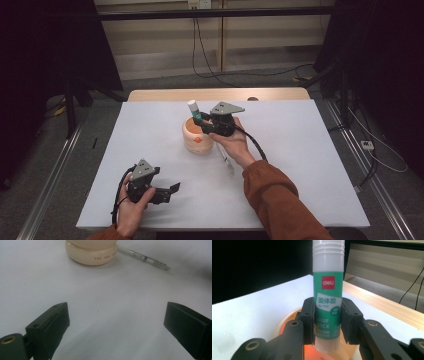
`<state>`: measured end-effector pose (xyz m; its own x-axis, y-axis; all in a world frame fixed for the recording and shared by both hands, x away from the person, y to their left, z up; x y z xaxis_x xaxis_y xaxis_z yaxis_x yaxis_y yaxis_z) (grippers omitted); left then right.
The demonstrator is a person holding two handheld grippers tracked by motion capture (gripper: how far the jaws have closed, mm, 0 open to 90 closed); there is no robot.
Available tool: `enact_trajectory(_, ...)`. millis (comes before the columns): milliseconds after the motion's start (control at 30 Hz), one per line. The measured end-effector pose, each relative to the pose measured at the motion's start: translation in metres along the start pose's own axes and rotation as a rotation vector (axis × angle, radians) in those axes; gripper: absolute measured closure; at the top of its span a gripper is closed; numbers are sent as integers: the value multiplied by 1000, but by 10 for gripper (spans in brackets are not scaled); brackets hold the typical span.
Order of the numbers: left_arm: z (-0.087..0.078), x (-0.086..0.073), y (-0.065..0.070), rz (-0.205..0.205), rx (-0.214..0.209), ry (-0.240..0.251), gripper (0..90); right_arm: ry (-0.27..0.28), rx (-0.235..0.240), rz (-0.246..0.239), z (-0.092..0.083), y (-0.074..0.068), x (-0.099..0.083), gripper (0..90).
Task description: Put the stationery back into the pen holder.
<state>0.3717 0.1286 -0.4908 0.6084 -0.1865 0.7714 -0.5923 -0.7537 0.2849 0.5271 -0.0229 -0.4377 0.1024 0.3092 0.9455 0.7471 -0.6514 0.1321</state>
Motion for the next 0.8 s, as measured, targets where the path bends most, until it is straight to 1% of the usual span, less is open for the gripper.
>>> enact_trajectory(100,0,-1,1,0,-7,-3,63,-17,2,7,3,-1,-5,665)
enact_trajectory(233,-1,-1,0,0,-2,-5,63,-41,9,9,4,-4,-11,665)
enact_trajectory(433,-1,-1,0,2,-3,-6,64,-64,27,4,5,-6,-15,658)
enact_trajectory(467,-1,-1,0,2,-2,-5,64,-69,22,2,5,-7,-15,652)
enact_trajectory(533,-1,-1,0,3,0,-6,64,-67,34,8,4,-8,-14,615)
enact_trajectory(567,-1,-1,0,2,-1,-6,64,-66,33,13,4,-8,-13,579)
enact_trajectory(600,-1,-1,0,1,-2,-6,64,-67,26,21,3,-9,-12,497)
enact_trajectory(633,-1,-1,0,0,-2,-7,64,-64,19,23,2,-9,-10,480)
enact_trajectory(733,-1,-1,1,1,-3,-7,64,-59,21,15,-2,-11,-4,424)
enact_trajectory(800,0,-1,1,3,-5,-6,64,-53,20,25,-6,-11,-1,403)
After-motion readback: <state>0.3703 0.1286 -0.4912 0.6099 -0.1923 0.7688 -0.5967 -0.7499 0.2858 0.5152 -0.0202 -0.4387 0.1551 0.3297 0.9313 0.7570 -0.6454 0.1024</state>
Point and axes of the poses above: each handheld gripper's, and its own axes: z roughly forward along the jaws, x roughly out of its top, y roughly to its right, the point moved 9 cm from there along z, roughly forward along the jaws, and after that the axes turned 11 degrees about -z, right-handed, at the moved point
